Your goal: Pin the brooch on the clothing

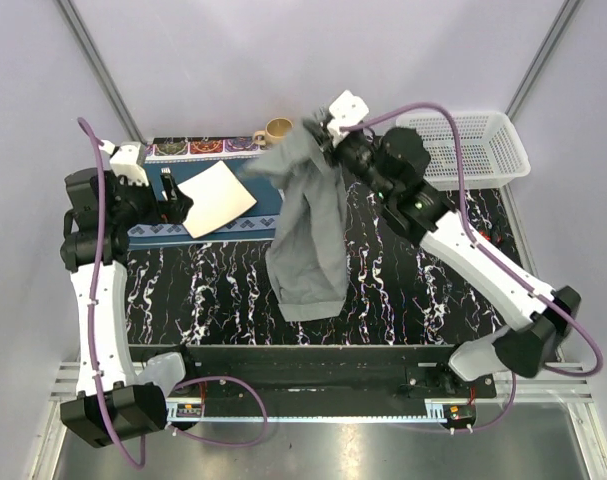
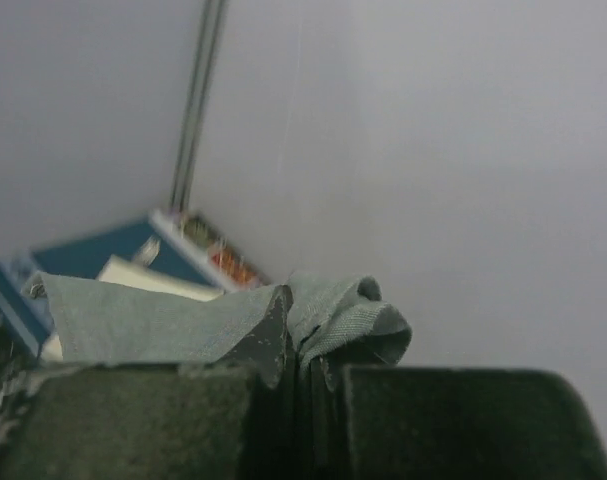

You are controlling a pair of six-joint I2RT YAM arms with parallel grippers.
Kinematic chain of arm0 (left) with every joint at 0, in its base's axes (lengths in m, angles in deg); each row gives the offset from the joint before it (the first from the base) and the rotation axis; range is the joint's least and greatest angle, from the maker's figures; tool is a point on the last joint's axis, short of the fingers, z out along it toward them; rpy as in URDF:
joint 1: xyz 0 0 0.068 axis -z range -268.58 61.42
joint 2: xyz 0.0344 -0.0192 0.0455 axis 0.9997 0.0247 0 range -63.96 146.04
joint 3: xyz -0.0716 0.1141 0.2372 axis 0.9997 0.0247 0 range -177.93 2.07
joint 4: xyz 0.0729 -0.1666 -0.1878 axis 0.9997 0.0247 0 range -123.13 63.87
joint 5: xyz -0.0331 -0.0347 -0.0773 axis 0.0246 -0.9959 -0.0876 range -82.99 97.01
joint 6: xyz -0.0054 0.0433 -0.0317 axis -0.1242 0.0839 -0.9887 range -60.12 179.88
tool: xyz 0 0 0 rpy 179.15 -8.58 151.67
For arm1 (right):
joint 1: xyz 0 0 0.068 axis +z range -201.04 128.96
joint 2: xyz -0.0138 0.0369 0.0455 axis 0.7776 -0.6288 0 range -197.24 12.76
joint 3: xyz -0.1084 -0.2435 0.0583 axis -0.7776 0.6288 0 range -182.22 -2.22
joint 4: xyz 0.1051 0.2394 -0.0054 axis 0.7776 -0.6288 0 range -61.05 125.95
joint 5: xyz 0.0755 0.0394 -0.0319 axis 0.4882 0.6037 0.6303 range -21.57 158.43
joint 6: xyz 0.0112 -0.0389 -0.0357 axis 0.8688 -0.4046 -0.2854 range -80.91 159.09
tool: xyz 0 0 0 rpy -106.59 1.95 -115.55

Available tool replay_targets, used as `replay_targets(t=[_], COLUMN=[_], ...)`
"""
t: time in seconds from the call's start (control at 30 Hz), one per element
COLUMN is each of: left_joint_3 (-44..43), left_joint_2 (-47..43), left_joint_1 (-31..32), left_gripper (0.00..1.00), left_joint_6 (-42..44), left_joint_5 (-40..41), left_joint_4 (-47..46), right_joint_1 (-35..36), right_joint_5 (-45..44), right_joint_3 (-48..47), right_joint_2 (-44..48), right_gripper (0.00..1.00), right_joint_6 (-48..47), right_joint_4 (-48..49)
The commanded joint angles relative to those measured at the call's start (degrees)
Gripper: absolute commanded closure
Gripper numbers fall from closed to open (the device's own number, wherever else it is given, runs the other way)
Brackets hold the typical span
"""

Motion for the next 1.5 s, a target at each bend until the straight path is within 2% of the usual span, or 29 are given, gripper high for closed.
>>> replay_targets(t=[0.0, 0.1, 0.2, 0.3, 0.33, 0.4, 0.43, 0.5, 0.57, 0.6, 0.67, 0.7, 0.77, 0.8, 0.87, 0.9, 0.97, 1.07, 1.13, 1.23, 1.3, 1.33, 1.47], left_joint_3=[2.4, 5.3, 7.8, 9.1, 9.4, 10.1, 10.5, 10.9, 11.8, 12.2, 13.7, 14.1, 14.8, 14.9, 16.2, 16.7, 18.5, 20.0, 20.9, 23.4, 24.7, 25.2, 27.2], left_joint_2=[-2.0, -2.3, -2.8, -2.8, -2.6, -2.3, -2.1, -1.8, -2.0, -2.4, -3.0, -3.1, -2.3, -1.9, -1.1, -0.7, 1.4, 5.2, 6.8, 9.0, 10.6, 11.4, 15.6], left_joint_1=[-0.2, -0.3, -0.2, -0.2, -0.2, -0.2, -0.2, -0.1, 0.3, 1.5, 3.5, 5.7, 8.7, 11.8, 14.6, 18.2, 21.1, 26.0, 28.0, 29.9, 32.0, 32.8, 36.5], left_gripper=[0.01, 0.01, 0.01, 0.01, 0.01, 0.01, 0.01, 0.02, 0.02, 0.02, 0.02, 0.01, 0.01, 0.02, 0.03, 0.05, 0.08, 0.16, 0.19, 0.21, 0.26, 0.28, 0.38], left_joint_6=[8.7, 13.1, 17.1, 20.0, 20.6, 21.8, 22.3, 25.8, 31.2, 37.1, 42.3, 48.7, 55.6, 62.7, 72.1, 75.2, 82.6, 88.3, 92.2, 98.4, 101.9, 102.8, 102.2], left_joint_5=[-8.2, -13.0, -16.4, -17.9, -18.2, -18.8, -19.0, -20.5, -22.5, -22.7, -21.6, -21.2, -20.4, -20.1, -20.0, -19.8, -19.7, -17.6, -17.1, -16.7, -15.6, -15.3, -12.1], left_joint_4=[0.3, 0.6, 1.3, 2.9, 3.4, 4.7, 5.1, 6.8, 10.2, 11.2, 13.0, 14.1, 17.6, 18.8, 20.2, 20.3, 19.6, 17.0, 13.4, 8.1, 5.2, 3.3, -5.3], right_joint_1=[-4.9, -7.8, -10.3, -14.4, -16.3, -17.6, -17.7, -18.2, -19.7, -20.1, -22.0, -22.3, -22.3, -22.3, -22.2, -20.8, -17.4, -11.2, -10.9, -10.9, -10.9, -11.0, -11.1], right_joint_5=[-2.1, -1.1, -1.0, 1.7, 3.2, 8.3, 8.8, 9.6, 11.3, 13.5, 16.9, 20.0, 23.3, 27.0, 30.8, 33.3, 32.7, 25.4, 22.4, 18.4, 16.0, 15.3, 9.5], right_joint_3=[19.0, 28.7, 33.2, 32.2, 31.3, 27.9, 26.4, 22.0, 19.5, 19.1, 18.2, 18.0, 18.6, 19.1, 22.6, 24.0, 28.2, 33.0, 33.9, 33.1, 33.4, 33.7, 33.7], right_joint_2=[10.4, 11.1, 8.8, 5.5, 4.6, 1.8, 0.8, -1.1, -1.3, -0.5, 0.7, 2.6, 4.5, 6.4, 8.3, 9.9, 10.5, 9.2, 7.0, 3.0, 1.0, 0.4, -3.1], right_gripper=[1.00, 1.00, 0.99, 0.82, 0.65, 0.43, 0.24, 0.01, 0.00, 0.00, 0.00, 0.00, 0.00, 0.00, 0.00, 0.00, 0.02, 0.05, 0.06, 0.09, 0.12, 0.14, 0.39], right_joint_6=[8.8, 10.6, 10.7, 10.7, 10.5, 7.6, 6.3, 0.6, -3.4, -8.7, -14.8, -21.7, -29.3, -35.9, -40.1, -43.7, -44.6, -44.2, -42.1, -42.7, -43.3, -43.6, -40.9], right_joint_4=[-9.0, -14.2, -17.3, -21.9, -24.0, -30.7, -33.4, -42.2, -49.1, -51.3, -58.2, -60.6, -67.6, -69.3, -69.8, -69.3, -65.4, -57.1, -51.3, -48.6, -46.4, -44.0, -38.8])
